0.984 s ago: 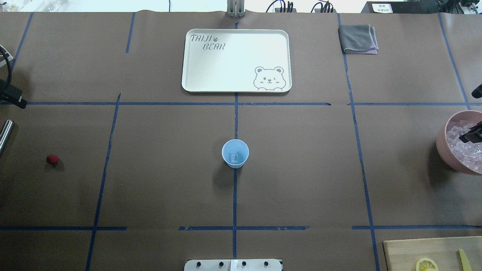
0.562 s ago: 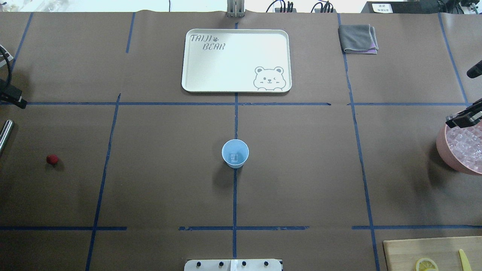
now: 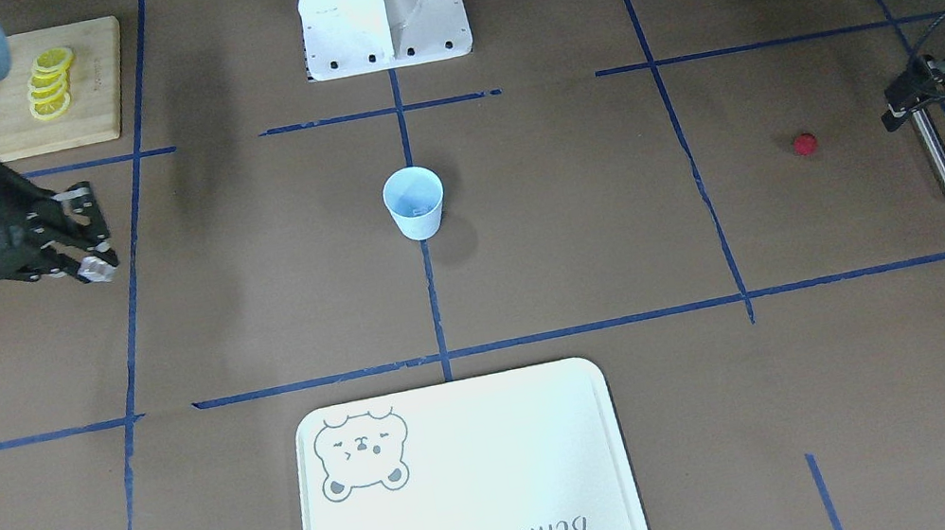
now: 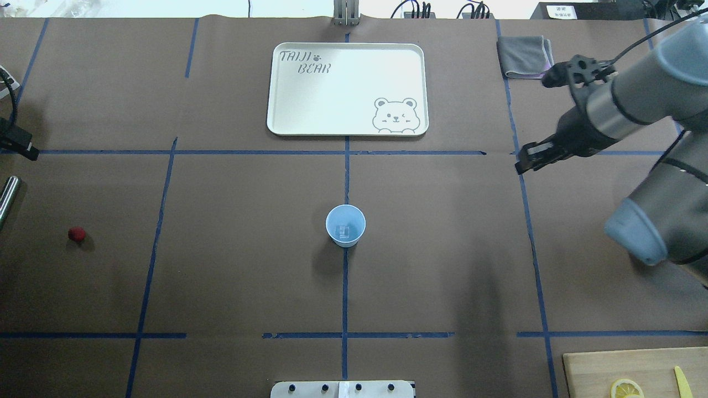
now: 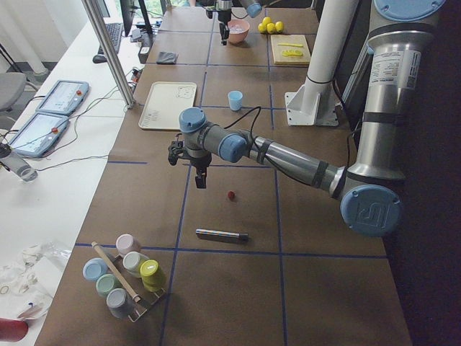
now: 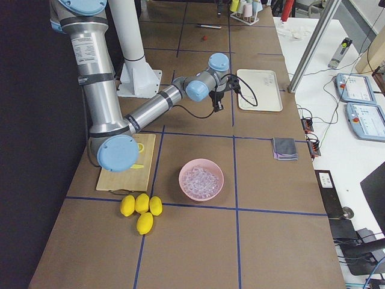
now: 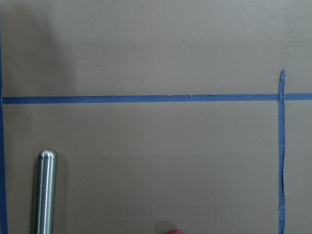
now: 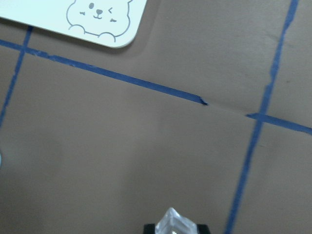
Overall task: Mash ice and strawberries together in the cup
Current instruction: 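Carry the ice with the right gripper over the light-blue cup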
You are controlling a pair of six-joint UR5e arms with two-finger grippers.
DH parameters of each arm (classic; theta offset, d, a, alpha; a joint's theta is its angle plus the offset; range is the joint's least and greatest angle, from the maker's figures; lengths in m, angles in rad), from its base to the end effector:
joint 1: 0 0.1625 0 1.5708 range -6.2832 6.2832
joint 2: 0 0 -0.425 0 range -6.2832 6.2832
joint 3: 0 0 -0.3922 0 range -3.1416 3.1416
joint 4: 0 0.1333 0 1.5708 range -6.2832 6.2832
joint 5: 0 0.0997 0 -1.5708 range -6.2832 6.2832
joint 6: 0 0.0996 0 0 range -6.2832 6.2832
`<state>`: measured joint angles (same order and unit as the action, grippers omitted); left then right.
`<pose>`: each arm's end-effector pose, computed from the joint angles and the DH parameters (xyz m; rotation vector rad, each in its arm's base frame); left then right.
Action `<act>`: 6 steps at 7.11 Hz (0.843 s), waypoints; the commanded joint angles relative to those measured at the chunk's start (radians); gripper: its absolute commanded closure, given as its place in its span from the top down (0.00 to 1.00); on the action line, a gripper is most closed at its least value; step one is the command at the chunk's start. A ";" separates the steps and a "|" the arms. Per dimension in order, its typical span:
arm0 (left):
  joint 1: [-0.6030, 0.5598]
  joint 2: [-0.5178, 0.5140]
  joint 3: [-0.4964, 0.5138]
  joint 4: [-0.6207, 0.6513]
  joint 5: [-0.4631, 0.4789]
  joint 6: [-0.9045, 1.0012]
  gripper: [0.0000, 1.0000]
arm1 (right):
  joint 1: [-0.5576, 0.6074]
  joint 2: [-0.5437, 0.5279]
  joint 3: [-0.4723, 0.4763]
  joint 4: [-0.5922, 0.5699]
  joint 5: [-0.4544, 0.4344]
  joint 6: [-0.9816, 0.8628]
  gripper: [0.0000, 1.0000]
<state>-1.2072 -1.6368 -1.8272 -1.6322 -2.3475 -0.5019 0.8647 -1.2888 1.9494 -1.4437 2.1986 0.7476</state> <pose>0.1253 -0.5077 0.4908 0.0090 0.8482 0.0191 -0.3035 -0.4712 0.3163 0.1735 -0.9493 -0.2089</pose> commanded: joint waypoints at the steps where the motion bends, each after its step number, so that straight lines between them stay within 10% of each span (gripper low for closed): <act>1: 0.000 0.000 0.005 0.000 -0.001 0.002 1.00 | -0.183 0.228 -0.017 -0.141 -0.170 0.301 0.00; 4: 0.000 -0.005 0.031 -0.003 -0.001 0.005 1.00 | -0.418 0.385 -0.070 -0.236 -0.449 0.514 0.00; 6: 0.000 -0.005 0.075 -0.064 -0.003 0.002 1.00 | -0.427 0.443 -0.153 -0.245 -0.454 0.515 0.00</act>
<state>-1.2072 -1.6410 -1.7786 -1.6625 -2.3489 -0.4985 0.4516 -0.8762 1.8362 -1.6836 1.7593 1.2530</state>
